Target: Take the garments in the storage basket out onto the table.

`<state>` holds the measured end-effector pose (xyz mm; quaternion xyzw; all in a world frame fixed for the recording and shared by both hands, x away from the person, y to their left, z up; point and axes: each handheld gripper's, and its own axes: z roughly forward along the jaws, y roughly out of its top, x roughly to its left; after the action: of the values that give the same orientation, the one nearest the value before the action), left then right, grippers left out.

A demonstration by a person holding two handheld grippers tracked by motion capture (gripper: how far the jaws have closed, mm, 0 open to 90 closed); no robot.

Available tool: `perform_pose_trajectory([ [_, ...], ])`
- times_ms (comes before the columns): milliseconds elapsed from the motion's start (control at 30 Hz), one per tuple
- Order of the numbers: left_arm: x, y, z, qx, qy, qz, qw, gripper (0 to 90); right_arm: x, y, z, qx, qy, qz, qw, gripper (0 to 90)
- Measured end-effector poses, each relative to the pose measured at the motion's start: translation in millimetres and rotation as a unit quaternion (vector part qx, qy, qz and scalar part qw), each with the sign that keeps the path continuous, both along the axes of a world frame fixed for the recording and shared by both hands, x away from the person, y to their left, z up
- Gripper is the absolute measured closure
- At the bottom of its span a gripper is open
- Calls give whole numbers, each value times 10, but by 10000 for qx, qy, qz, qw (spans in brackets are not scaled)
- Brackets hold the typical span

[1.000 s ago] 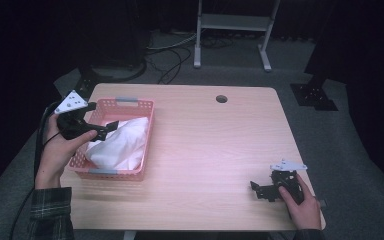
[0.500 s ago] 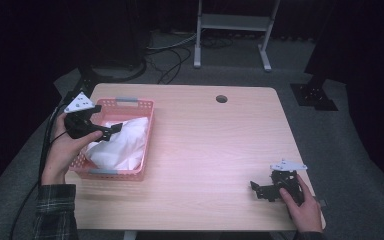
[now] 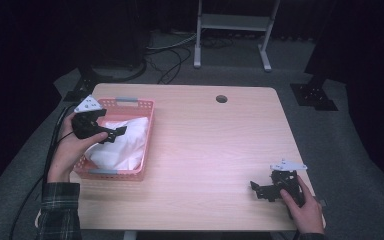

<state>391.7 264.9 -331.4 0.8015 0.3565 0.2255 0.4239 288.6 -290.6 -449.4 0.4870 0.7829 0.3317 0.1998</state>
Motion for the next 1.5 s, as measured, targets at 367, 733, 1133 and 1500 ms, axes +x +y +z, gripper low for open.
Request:
perform_pose_trajectory([
  [367,37,12,-113,12,167,60,9998,0,0,0,0,0,0,0,10000,0],
  [733,72,-32,-193,179,308,70,9993,0,0,0,0,0,0,0,10000,0],
  [1133,134,-57,-355,267,497,144,9983,0,0,0,0,-1,-2,0,10000,0],
  [1500,173,-90,-457,473,638,167,9967,0,1,0,0,0,-2,-1,10000,0],
])
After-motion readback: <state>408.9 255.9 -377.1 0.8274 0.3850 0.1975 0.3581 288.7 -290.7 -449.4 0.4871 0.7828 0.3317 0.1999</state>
